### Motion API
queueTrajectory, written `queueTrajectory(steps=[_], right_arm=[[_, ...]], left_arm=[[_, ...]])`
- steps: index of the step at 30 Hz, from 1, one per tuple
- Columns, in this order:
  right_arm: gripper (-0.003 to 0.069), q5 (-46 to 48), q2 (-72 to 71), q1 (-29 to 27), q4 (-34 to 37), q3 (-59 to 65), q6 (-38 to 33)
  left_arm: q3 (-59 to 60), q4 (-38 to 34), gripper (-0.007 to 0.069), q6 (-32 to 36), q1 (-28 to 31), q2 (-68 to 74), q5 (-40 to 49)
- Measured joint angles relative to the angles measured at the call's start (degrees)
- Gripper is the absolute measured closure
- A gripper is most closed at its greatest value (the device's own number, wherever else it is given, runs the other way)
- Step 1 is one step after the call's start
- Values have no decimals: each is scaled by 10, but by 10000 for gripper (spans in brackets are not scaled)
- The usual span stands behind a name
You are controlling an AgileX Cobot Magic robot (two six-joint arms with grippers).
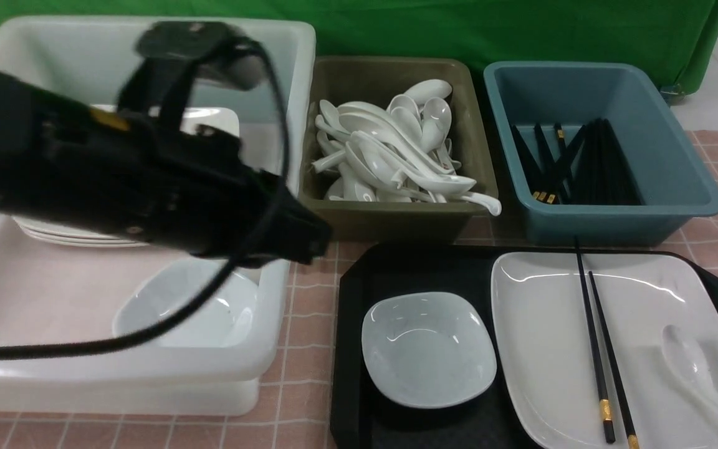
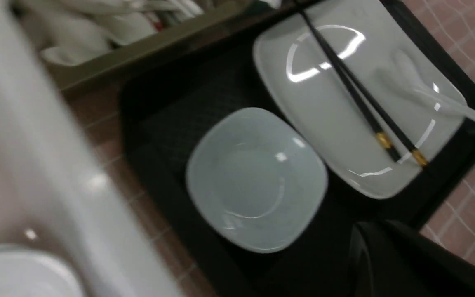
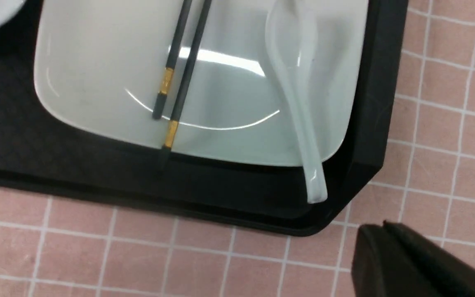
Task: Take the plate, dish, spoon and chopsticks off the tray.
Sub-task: Use the right arm to grab a soup spoon from the plate
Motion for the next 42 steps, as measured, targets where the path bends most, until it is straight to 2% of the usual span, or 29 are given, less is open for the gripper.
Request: queueTrajectory(steps=[2, 3, 5, 6, 7, 10, 12, 15, 16, 17, 18, 21, 24, 29, 34, 37, 39, 42], right_arm=[[629, -5, 56, -22, 6, -1, -10], [629, -5, 62, -25, 6, -1, -10], [629, -31, 131, -78, 45, -1, -41], [629, -34, 136, -83, 45, -1, -44], [629, -62, 175, -121, 85, -1, -71], [603, -102, 234, -169, 142, -1, -124], [531, -126, 275, -190, 159, -1, -145], [343, -163, 326, -206, 163, -1, -163], [331, -167, 331, -206, 163, -1, -163], [237, -183, 354, -208, 164, -1, -166], [200, -191, 368, -208, 164, -1, -168], [155, -213, 404, -208, 165, -1, -176], [174, -220, 431, -208, 165, -1, -176], [439, -217, 442, -208, 169, -7, -178], [429, -161, 431, -208, 174, -39, -185], [429, -125, 396, -197, 193, -79, -188], [429, -126, 359, -171, 230, -125, -193], [429, -144, 341, -121, 293, -203, -216]], left_arm=[[-34, 18, 636, -11, -58, 37, 0], [-37, 19, 636, -11, -63, 41, 0], [-73, 26, 636, -16, -116, 82, 2], [-76, 26, 636, -16, -123, 88, 2], [-95, 28, 636, -17, -147, 114, 2], [-124, 29, 636, -17, -173, 154, 6], [-147, 32, 633, -17, -184, 183, 21], [-180, 35, 629, -16, -188, 220, 37], [-182, 35, 629, -16, -188, 224, 38], [-198, 39, 629, -15, -188, 239, 38], [-204, 44, 629, -15, -188, 247, 37], [-213, 55, 629, -14, -188, 262, 36], [-214, 70, 628, -14, -188, 268, 36], [-215, 84, 628, -12, -188, 270, 36], [-226, 119, 628, -28, -188, 270, 47], [-247, 168, 628, -53, -186, 270, 70], [-269, 206, 628, -81, -173, 263, 95], [-284, 220, 628, -97, -130, 242, 107]])
